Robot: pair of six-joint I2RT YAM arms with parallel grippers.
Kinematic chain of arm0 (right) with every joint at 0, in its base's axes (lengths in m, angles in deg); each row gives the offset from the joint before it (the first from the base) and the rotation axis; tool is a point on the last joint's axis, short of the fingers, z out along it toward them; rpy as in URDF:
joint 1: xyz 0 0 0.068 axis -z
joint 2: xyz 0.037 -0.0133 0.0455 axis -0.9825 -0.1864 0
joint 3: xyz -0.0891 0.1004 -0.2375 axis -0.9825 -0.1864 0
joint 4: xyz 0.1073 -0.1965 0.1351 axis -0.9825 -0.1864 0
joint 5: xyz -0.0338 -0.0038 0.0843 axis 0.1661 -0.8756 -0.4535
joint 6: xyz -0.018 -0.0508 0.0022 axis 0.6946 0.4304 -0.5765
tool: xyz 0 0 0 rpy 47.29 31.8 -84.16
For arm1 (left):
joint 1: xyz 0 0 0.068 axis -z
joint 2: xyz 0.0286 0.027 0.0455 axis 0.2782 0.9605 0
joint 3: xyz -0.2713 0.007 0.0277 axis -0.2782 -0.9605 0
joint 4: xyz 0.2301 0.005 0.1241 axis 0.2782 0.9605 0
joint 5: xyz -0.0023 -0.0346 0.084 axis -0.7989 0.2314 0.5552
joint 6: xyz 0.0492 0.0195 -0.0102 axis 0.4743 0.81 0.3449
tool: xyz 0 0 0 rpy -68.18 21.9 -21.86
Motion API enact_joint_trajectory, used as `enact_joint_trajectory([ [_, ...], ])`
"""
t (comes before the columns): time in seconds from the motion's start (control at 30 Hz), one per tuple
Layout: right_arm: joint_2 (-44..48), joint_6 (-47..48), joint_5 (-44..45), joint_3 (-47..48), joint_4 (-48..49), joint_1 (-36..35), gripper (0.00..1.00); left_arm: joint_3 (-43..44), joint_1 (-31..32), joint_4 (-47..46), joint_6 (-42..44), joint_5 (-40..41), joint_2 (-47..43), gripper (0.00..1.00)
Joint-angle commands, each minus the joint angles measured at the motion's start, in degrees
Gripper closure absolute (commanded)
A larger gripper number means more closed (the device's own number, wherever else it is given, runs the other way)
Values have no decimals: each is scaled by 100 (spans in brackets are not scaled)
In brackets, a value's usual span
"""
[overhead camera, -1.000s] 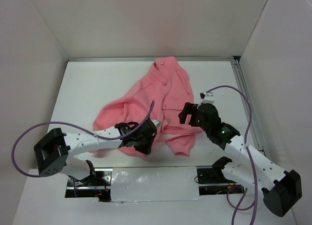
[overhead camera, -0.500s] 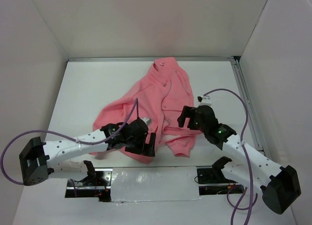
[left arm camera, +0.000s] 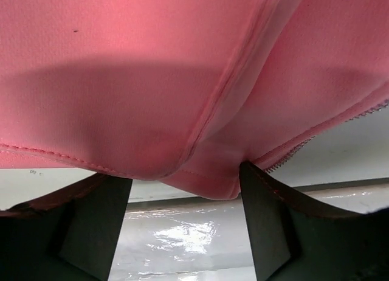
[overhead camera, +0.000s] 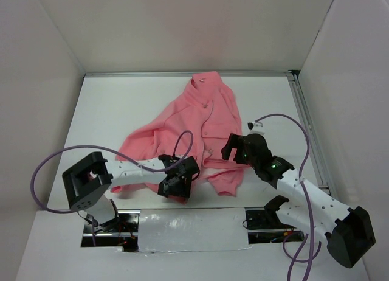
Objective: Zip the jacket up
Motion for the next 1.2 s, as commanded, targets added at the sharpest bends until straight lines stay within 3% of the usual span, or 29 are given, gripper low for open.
enact_joint_trajectory([
  [0.0, 98, -74, 104, -75, 298, -47, 0, 98, 79, -178, -135, 477, 560, 18],
  [0.07, 71, -74, 139, -58, 272, -38, 0, 151, 123, -249, -99, 495, 849, 19],
  [0.23, 54, -39, 157, -93, 315, -12, 0, 195, 229, -494, 269, 303, 1290, 33],
  [0.3, 1, -39, 157, -93, 289, -12, 0, 125, 220, -784, 515, 153, 1378, 57],
  [0.33, -34, -30, 157, -84, 289, -12, 0, 64, 229, -864, 577, -22, 1378, 78],
  [0.43, -61, 101, 78, -40, 298, -3, 0, 54, 212, -988, 622, -155, 1282, 100],
  [0.7, -385, 840, -871, 408, 395, -38, 0, 28, -271, -891, 560, -217, -43, 100],
  [0.77, -789, 770, -1151, 626, 482, -56, 1, -321, -692, -1232, 735, -496, -676, 100],
  [0.87, -1571, 490, -1276, 1023, 430, -82, 1, -910, -1386, -2566, 1464, -1348, -1196, 100],
  [1.0, -2694, 260, -1504, 1593, 220, -64, 4, -843, -1959, -3018, 1676, -1737, -697, 100],
  [1.17, -3549, 146, -1873, 1911, 246, -56, 17, -491, -2336, -2982, 1667, -2218, 208, 100],
])
